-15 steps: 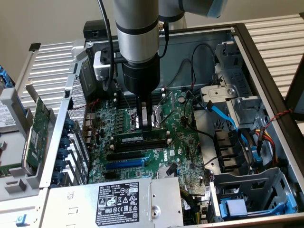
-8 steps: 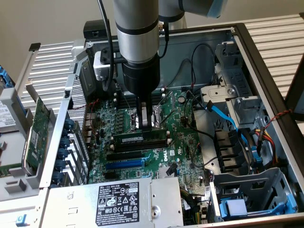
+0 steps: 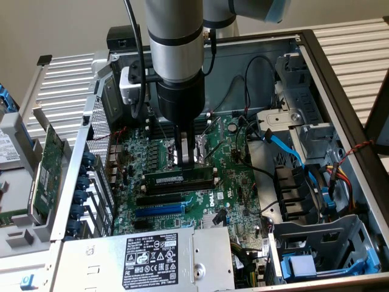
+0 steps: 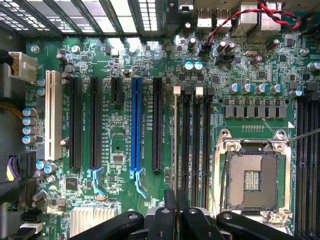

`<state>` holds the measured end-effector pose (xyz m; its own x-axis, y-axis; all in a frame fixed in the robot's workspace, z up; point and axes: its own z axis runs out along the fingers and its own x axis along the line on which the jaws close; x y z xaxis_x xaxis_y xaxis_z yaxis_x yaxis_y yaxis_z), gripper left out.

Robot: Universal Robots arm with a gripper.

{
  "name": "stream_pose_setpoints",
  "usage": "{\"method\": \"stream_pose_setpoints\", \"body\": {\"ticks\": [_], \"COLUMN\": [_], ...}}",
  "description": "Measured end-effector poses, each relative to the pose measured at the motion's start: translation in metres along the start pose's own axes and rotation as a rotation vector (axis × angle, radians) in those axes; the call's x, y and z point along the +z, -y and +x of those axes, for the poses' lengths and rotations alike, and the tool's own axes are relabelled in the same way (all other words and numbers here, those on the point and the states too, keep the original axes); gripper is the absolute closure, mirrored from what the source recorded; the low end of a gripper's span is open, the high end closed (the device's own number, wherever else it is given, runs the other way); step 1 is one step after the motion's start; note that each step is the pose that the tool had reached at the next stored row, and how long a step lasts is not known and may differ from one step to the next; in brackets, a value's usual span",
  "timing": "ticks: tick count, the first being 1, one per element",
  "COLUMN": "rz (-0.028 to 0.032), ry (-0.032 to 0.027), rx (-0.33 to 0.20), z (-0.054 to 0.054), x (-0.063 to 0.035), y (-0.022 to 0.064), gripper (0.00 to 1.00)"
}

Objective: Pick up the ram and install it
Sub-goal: 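Insert the ram into the slot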

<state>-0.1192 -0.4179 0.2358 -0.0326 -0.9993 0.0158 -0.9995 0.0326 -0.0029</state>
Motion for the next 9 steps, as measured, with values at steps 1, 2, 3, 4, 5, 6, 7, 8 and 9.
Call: {"method": "stream_pose_setpoints", "body": {"ticks": [1, 2, 3, 4, 5, 6, 7, 8, 9], "rz": [0.0, 0.0, 0.0, 0.0001, 0.0001, -0.0001, 0.0, 0.0001, 0.0001], "ry": [0.0, 0.0, 0.0, 0.0002, 0.0001, -0.0001, -0.0001, 0.0001, 0.0002], "rx": [0.0, 0.0, 0.0, 0.0, 0.0, 0.0, 0.0, 0.0, 0.0], "z": [0.0, 0.0, -0.0001, -0.0003, -0.0004, -0.0003, -0.0004, -0.0009, -0.0012], "x": [0.0003, 0.0005, 0.0006, 0.0009, 0.001, 0.001, 0.0013, 0.0015, 0.0017], "y": [0.0, 0.0, 0.0001, 0.0001, 0.0, 0.0, 0.0, -0.0001, -0.0001], "gripper": [0.87, 0.87, 0.87, 0.87, 0.87, 0.87, 0.87, 0.87, 0.87]}}
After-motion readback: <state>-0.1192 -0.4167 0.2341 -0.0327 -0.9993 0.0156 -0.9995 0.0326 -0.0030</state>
